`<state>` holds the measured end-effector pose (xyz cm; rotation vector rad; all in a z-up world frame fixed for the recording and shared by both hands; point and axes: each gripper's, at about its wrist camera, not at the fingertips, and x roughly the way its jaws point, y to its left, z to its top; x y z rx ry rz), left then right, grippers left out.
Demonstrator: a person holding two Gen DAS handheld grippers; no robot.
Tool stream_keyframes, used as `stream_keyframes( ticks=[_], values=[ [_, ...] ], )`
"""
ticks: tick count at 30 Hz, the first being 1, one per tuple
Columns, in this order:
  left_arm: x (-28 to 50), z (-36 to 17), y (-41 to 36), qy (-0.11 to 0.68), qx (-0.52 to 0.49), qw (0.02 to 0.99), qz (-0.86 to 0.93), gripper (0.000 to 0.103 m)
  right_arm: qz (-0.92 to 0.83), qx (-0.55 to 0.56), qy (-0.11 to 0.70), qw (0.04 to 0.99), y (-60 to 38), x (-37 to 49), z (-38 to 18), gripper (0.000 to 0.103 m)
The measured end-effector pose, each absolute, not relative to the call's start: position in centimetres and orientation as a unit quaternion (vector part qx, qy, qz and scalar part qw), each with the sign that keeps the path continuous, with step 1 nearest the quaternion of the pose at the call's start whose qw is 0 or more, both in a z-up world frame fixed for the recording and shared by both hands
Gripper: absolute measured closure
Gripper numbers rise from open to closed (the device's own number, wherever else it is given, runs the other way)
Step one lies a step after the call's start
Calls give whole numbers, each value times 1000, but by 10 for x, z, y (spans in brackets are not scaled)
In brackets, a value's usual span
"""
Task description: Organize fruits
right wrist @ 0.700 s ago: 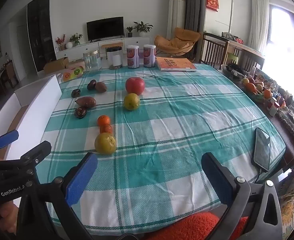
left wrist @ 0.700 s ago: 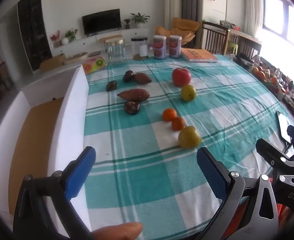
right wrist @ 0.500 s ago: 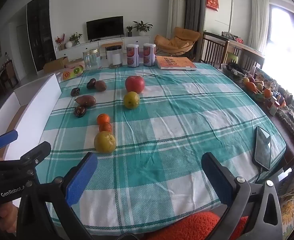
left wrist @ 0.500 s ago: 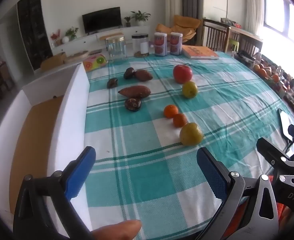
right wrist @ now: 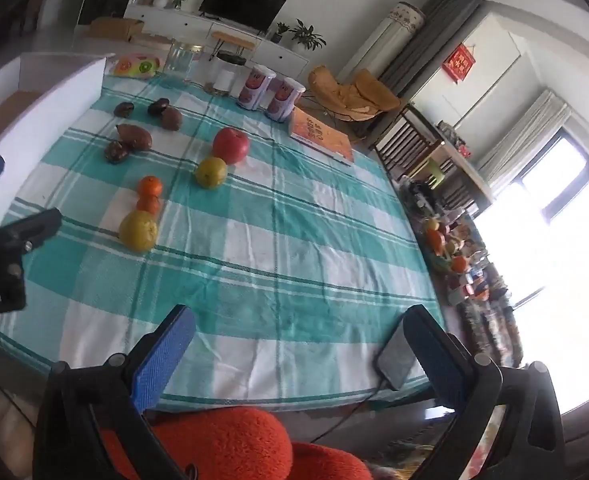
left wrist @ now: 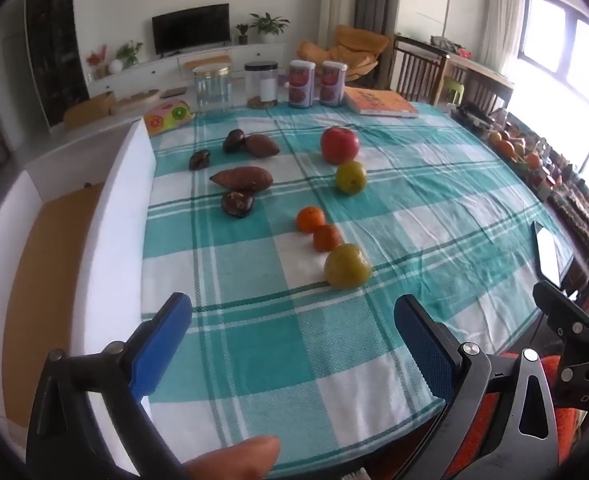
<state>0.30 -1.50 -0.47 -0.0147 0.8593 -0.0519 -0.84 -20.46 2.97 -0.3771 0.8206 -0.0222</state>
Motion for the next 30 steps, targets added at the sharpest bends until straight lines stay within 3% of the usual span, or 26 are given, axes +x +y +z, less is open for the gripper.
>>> stream_keyframes(
  ticks=[7, 19, 30],
  values=[
    [20, -69, -1, 465, -13, 885, -3, 1, 35, 27, 378, 925, -213, 8, -49, 0],
    [36, -111, -6, 476, -1, 879, 14, 1, 13, 34, 330, 943, -216, -5, -54, 0],
    [35, -115, -2, 472, -16, 881, 10, 0, 14, 35, 325, 945, -220, -8, -55, 0]
  ],
)
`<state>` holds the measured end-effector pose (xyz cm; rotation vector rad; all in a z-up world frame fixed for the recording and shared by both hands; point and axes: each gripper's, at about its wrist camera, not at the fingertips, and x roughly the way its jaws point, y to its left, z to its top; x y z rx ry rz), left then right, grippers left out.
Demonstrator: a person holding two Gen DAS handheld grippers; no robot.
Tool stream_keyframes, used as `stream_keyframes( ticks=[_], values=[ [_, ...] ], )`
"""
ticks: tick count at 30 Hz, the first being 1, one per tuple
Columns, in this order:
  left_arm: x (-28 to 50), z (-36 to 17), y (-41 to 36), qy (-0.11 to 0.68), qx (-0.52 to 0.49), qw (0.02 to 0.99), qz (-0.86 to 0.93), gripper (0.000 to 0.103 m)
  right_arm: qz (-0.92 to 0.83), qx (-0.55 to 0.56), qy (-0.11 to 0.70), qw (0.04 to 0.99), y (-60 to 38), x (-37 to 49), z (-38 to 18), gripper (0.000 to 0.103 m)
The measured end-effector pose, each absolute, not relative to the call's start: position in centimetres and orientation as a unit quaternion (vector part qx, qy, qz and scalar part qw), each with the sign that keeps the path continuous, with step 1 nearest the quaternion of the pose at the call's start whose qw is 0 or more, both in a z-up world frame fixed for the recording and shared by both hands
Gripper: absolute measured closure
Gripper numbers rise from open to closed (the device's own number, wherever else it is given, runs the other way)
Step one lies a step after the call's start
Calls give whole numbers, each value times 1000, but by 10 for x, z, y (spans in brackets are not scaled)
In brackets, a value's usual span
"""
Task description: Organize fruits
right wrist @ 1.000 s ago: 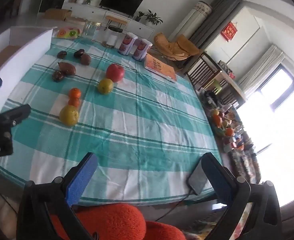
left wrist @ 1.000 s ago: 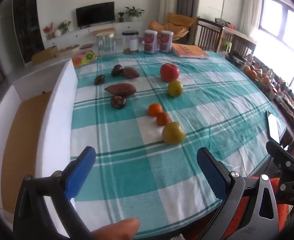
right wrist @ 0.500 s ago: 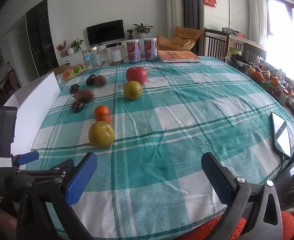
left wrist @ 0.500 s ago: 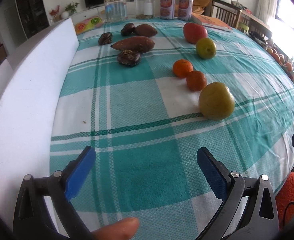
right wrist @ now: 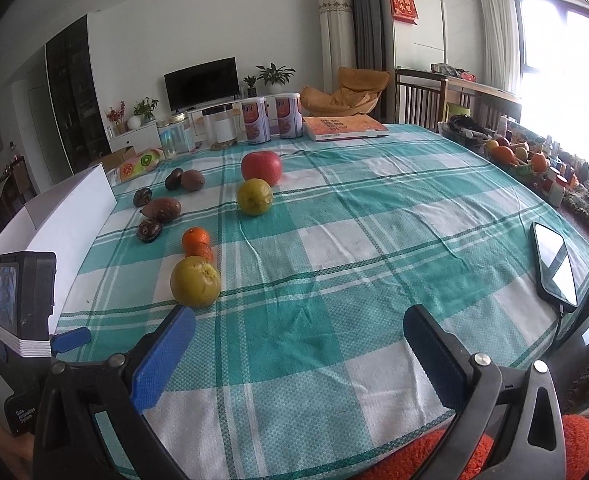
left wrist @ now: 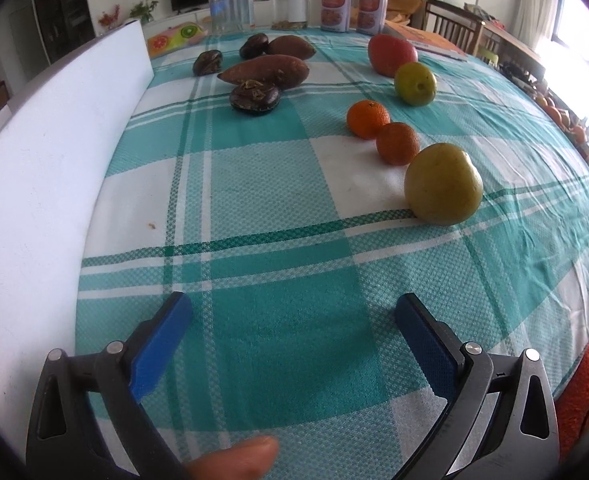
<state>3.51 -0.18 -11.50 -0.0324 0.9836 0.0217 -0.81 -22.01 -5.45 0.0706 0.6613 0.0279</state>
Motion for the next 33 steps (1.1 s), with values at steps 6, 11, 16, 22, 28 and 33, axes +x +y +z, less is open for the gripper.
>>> stream_keyframes(
  ticks=[6, 11, 16, 22, 28, 33],
  values=[
    [34, -115, 0, 467, -14, 884, 6, 0, 15, 40, 325, 945, -223, -8, -55, 0],
    [34, -115, -1, 466, -13, 885, 4, 0, 14, 40, 326, 944, -223, -8, -55, 0],
    [34, -114, 0, 468, -13, 884, 3, 0, 14, 41, 326, 944, -224, -8, -55, 0],
    [35, -114, -1, 468, -12, 883, 2, 0, 15, 41, 326, 944, -224, -8, -55, 0],
    [36, -114, -1, 468, -10, 884, 1, 0, 15, 42, 327, 944, -225, -8, -56, 0],
    [36, -114, -1, 468, -7, 884, -3, 0, 16, 43, 328, 944, -225, -8, -56, 0]
  ],
)
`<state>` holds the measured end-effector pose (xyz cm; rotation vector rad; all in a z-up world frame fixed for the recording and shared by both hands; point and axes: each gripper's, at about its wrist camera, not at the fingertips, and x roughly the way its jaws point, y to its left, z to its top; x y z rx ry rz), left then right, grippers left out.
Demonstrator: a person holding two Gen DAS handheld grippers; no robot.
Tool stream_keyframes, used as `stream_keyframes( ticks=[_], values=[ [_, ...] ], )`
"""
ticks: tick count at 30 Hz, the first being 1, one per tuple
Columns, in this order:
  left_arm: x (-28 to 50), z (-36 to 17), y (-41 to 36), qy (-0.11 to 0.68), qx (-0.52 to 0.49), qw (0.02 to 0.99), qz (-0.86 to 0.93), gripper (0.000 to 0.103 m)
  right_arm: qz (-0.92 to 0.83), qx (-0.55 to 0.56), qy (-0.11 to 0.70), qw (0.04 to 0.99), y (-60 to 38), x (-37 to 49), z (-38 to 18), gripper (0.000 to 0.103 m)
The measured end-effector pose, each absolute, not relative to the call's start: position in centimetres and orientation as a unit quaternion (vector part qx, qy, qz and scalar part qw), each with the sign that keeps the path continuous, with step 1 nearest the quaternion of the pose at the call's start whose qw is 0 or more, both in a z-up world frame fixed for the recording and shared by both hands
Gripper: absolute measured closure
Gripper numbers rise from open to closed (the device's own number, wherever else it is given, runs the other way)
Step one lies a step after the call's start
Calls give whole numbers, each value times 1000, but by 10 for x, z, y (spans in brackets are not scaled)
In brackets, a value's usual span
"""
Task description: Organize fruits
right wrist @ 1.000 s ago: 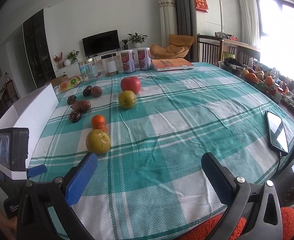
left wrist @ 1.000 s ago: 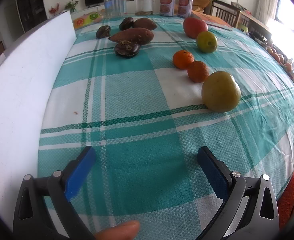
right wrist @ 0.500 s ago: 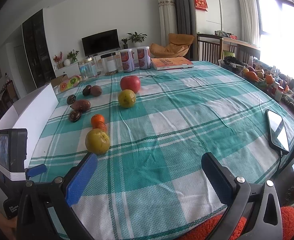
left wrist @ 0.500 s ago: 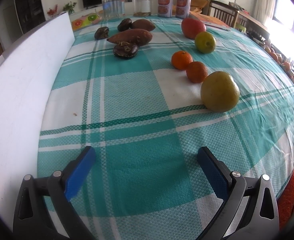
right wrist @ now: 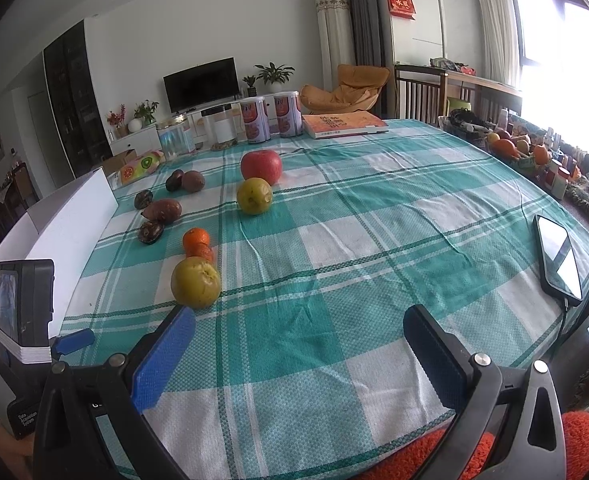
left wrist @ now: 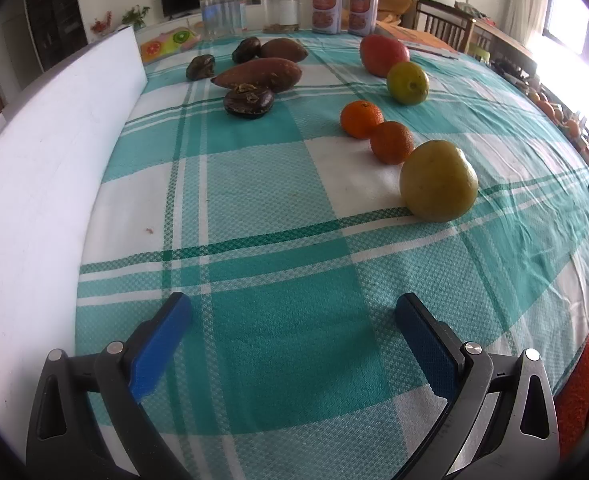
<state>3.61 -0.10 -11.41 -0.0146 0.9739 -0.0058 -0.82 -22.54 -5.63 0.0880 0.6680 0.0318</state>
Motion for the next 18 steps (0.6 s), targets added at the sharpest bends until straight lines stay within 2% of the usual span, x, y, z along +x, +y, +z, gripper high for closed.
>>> stream_keyframes(
  ticks=[18],
  values=[
    [35, -115, 1, 474, -2, 881, -20, 1, 16, 45, 327, 944, -228, -9, -56, 0]
  ],
)
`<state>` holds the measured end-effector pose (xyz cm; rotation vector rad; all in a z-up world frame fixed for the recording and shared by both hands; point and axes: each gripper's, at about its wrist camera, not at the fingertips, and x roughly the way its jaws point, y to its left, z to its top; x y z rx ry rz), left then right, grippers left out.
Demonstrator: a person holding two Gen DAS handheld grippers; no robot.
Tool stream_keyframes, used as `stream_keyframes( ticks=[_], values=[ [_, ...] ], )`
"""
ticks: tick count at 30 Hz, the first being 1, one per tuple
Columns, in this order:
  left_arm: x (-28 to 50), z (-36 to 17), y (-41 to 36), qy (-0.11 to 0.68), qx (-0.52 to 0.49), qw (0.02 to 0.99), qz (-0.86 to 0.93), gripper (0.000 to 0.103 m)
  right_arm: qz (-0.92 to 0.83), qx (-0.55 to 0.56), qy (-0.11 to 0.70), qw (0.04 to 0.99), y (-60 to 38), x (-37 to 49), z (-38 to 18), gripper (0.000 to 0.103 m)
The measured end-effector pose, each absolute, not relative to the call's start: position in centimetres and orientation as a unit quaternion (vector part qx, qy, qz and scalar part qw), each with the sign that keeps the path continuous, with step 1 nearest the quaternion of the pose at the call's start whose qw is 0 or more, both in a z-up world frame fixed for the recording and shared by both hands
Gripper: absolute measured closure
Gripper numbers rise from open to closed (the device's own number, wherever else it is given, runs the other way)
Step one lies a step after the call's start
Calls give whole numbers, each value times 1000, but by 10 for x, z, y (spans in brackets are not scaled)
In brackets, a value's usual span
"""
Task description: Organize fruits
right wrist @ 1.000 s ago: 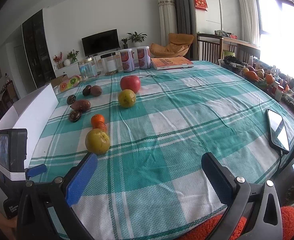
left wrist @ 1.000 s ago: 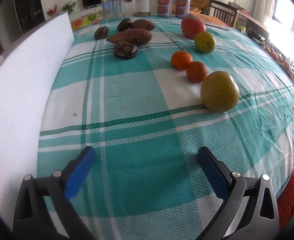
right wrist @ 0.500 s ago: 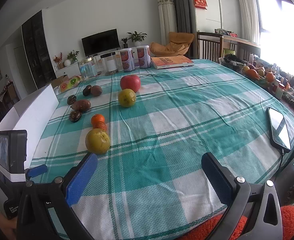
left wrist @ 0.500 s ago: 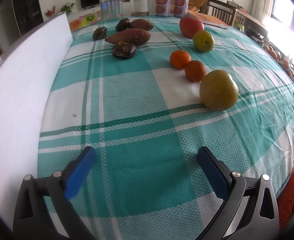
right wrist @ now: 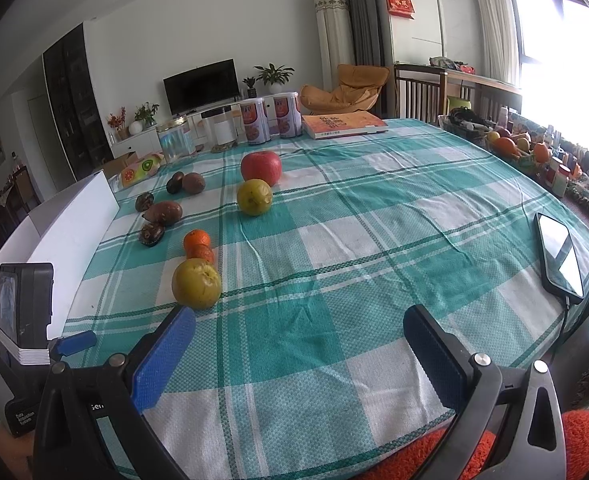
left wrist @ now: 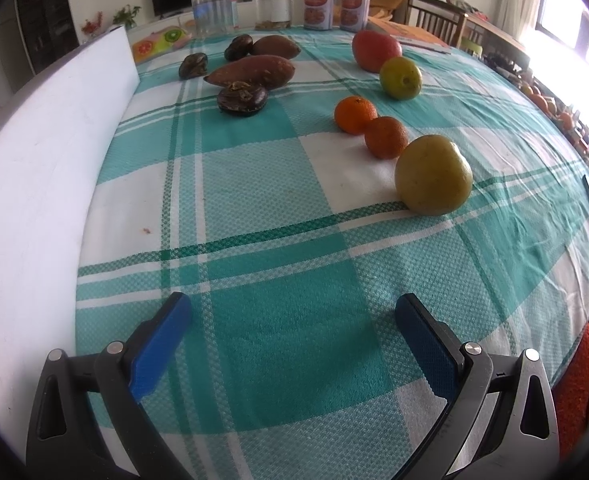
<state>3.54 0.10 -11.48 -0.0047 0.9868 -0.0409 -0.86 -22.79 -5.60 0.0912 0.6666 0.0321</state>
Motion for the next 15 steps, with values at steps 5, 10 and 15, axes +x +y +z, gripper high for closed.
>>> stream_keyframes(
  ticks=[5, 10, 15],
  values=[
    [34, -114, 2, 476, -8, 879, -21, 1, 16, 46, 327, 944, -228, -9, -56, 0],
    [32, -110, 4, 474, -27, 880, -33, 1, 16, 46, 326, 944, -229, -9, -56, 0],
    [26, -95, 3, 448, -31, 893, -41, 1, 16, 47, 326, 944, -230, -9, -56, 0]
  ],
)
